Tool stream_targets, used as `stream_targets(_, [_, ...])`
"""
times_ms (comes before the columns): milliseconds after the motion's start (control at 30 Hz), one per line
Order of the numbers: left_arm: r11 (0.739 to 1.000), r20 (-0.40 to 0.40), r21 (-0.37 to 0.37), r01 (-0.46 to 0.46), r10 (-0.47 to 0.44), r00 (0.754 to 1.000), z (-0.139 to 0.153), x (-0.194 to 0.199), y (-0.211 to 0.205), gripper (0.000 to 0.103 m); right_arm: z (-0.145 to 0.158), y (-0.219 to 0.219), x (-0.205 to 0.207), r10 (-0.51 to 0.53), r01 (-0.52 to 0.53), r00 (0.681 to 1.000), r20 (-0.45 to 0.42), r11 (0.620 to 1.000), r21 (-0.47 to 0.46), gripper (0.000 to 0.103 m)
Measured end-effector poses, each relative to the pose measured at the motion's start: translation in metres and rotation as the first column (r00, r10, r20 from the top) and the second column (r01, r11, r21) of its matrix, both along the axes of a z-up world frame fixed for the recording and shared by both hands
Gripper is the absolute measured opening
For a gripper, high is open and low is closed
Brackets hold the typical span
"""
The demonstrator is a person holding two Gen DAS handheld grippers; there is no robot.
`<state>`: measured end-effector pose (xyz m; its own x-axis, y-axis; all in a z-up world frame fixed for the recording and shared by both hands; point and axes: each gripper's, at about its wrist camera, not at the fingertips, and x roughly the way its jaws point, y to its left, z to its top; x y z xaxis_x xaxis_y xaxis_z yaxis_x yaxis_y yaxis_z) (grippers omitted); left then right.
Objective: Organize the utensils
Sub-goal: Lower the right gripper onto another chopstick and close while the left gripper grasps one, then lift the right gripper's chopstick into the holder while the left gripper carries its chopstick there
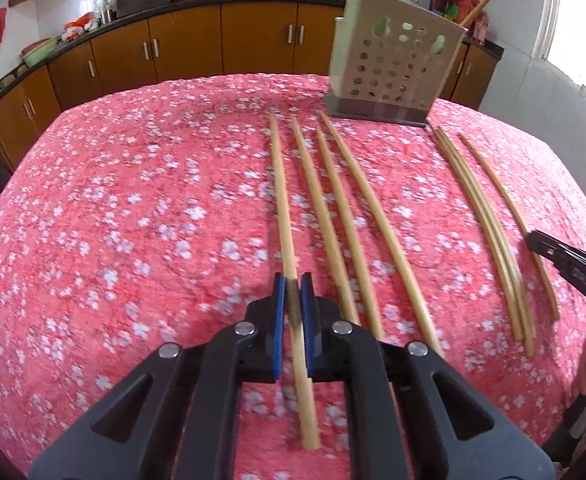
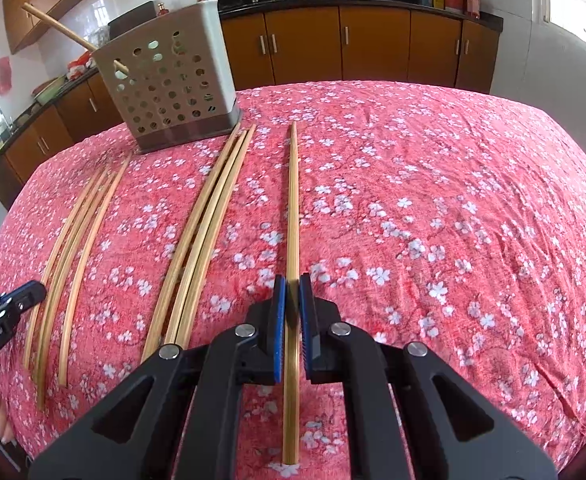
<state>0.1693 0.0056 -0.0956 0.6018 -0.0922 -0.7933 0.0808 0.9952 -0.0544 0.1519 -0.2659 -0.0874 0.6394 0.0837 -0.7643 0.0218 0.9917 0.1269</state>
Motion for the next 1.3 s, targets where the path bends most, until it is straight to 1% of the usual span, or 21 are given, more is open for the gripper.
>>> stream_targets(133, [0.998, -0.004, 0.007, -0.055, 0.055, 0.998, 0.001, 0.015, 0.020, 0.008, 0.000, 0.000, 0.001, 0.011, -0.011, 1.000, 0.007, 1.000, -0.017, 0.008])
stream_targets(233, [0.996, 0.002, 0.008, -0.094, 0.094, 0.996, 0.000, 0.027, 0.037, 0.008, 0.001, -0.004, 0.012, -0.004, 0.005, 1.000, 0.009, 1.000, -0.030, 0.008])
stream_targets(367, [0.993, 0.018, -0.021, -0.116, 0.117, 0.993, -0.002, 0.037, 0.054, 0.009, 0.002, -0.017, 0.031, -0.056, 0.057, 0.998, 0.012, 0.997, -0.048, 0.008])
stream_targets(467, [0.991, 0.024, -0.067, -0.117, 0.119, 0.993, -0.002, 0.037, 0.063, 0.009, 0.001, -0.027, 0.041, -0.083, 0.083, 0.996, 0.012, 0.996, -0.045, 0.008])
stream_targets(567, [0.989, 0.024, -0.088, -0.118, 0.121, 0.992, -0.002, 0.035, 0.067, 0.009, 0.001, -0.032, 0.043, -0.091, 0.091, 0.996, 0.012, 0.995, -0.028, 0.008])
stream_targets(767, [0.991, 0.025, -0.065, -0.119, 0.120, 0.992, -0.003, 0.036, 0.064, 0.010, 0.001, -0.028, 0.043, -0.091, 0.091, 0.996, 0.012, 0.995, -0.042, 0.008])
stream_targets(1300, [0.989, 0.023, -0.089, -0.122, 0.124, 0.992, -0.001, 0.036, 0.064, 0.010, 0.000, -0.029, 0.042, -0.091, 0.091, 0.996, 0.012, 0.995, -0.028, 0.009])
